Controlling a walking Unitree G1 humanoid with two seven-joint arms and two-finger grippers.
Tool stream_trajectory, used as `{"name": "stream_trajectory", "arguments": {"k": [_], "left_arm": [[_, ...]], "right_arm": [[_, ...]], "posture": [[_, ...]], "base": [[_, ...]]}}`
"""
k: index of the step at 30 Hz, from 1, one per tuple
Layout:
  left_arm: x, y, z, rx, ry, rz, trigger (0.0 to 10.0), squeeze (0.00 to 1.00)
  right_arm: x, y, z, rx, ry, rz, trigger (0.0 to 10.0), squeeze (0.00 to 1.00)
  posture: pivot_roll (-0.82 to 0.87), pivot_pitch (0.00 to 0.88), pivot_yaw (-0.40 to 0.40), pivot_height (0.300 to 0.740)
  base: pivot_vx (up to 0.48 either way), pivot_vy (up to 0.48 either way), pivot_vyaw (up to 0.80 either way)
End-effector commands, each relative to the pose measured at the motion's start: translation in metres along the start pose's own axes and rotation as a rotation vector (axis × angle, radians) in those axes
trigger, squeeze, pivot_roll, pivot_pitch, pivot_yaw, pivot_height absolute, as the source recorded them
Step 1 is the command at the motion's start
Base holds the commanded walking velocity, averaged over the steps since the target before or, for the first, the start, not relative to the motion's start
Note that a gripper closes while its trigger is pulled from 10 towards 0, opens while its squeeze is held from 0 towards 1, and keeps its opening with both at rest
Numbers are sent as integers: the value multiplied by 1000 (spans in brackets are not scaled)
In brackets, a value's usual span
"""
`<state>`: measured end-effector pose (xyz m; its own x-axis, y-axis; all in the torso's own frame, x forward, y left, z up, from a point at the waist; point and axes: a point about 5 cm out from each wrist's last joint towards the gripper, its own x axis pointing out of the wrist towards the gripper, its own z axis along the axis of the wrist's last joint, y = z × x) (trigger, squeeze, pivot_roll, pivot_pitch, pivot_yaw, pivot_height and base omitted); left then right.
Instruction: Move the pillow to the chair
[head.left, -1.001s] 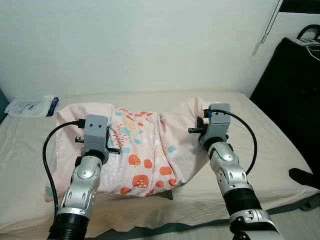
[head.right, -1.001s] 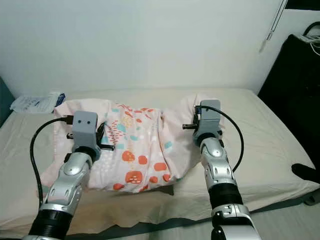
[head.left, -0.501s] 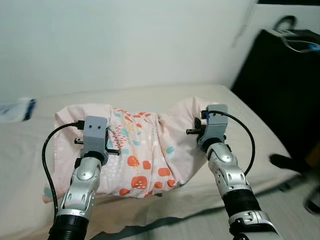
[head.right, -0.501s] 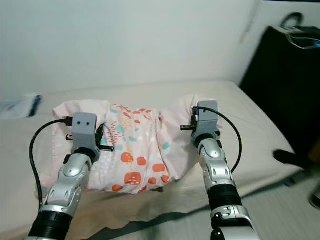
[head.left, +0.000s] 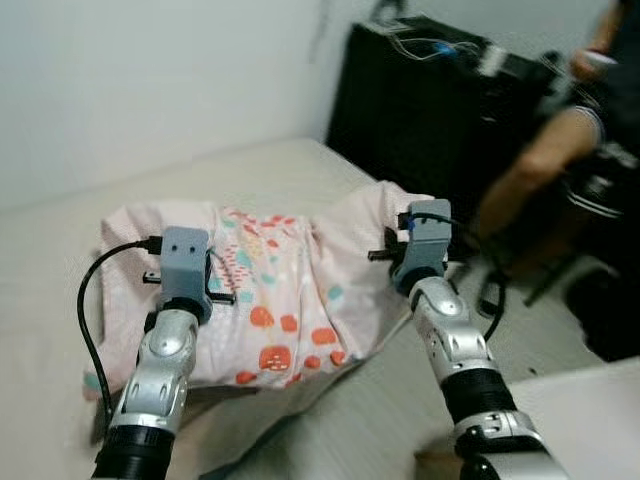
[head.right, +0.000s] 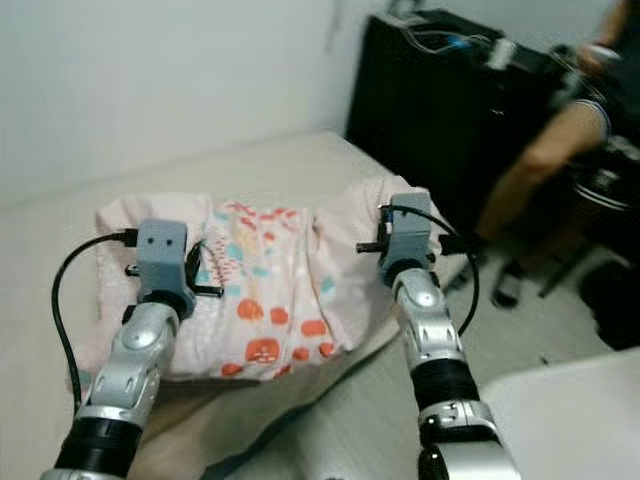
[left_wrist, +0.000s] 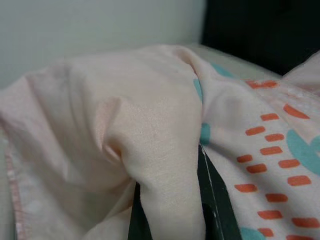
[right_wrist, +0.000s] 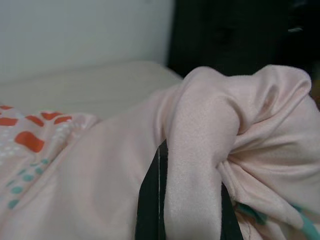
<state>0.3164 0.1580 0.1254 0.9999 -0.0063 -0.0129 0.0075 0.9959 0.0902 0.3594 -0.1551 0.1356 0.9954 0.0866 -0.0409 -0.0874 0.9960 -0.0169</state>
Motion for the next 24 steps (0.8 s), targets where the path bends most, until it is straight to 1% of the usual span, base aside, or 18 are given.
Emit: {"name": "stream_trajectory", "arguments": {"k": [1, 20, 24], "left_arm": [[1, -2, 4, 7, -29, -9, 10000, 0], [2, 0, 3, 3, -25, 4, 10000, 0], [4, 1, 3, 2, -26, 4, 10000, 0]], "right_arm": [[4, 14, 9, 4, -41, 46, 10000, 0], [7, 16, 13, -2, -40, 51, 10000, 0], [8, 17, 13, -3, -43, 47, 10000, 0]], "posture": [[-7, 0, -105, 730], [-15, 0, -109, 730], [-10, 7, -89, 730]], "base": [[0, 0, -800], [0, 0, -800], [0, 0, -800]]}}
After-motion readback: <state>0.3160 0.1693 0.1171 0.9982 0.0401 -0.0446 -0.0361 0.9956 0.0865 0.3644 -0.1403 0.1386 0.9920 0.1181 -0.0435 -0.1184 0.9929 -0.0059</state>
